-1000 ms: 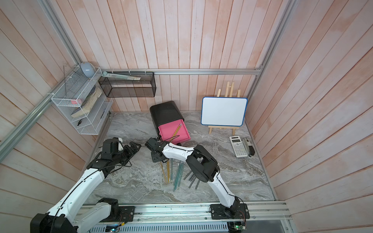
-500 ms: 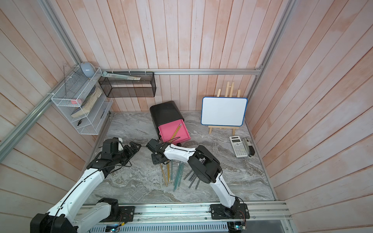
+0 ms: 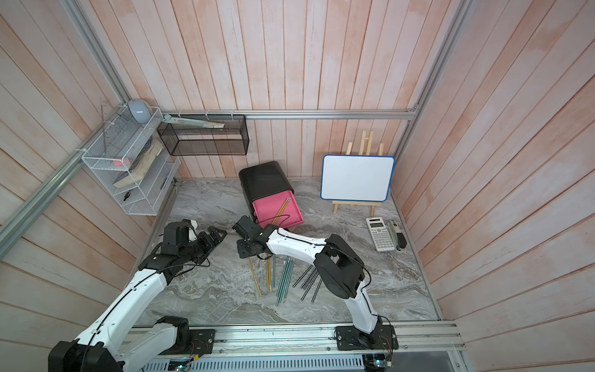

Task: Please place the pencils in the drawer according to their color
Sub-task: Pick up the pencil from the center of the board.

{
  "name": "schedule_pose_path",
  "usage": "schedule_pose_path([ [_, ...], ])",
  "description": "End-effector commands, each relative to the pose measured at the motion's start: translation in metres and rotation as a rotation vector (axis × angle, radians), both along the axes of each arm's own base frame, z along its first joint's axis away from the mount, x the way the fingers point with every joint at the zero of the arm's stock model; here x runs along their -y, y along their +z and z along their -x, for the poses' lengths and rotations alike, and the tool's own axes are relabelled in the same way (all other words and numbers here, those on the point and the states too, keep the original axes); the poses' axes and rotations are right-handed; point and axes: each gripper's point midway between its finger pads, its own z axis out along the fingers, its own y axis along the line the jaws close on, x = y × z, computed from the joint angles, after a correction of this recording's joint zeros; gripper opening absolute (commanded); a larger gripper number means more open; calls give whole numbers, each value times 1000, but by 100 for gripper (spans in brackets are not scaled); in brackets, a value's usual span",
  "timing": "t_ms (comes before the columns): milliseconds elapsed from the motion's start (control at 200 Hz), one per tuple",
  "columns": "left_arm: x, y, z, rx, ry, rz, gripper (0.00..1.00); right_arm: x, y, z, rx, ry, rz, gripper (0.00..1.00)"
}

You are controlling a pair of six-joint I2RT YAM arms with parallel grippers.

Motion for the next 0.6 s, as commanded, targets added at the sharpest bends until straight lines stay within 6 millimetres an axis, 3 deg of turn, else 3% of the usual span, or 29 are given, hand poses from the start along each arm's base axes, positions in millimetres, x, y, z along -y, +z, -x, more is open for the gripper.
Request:
schedule_pose_path([
  [0, 7, 10, 2, 36, -29, 27, 100, -8, 33, -6, 25, -7, -75, 0],
  [300, 17, 30, -2, 62, -42, 65, 100, -8, 88, -32, 49, -66, -230, 0],
  [595, 33, 49, -11, 89, -72, 64, 99, 17, 122, -67, 59, -171, -357, 0],
])
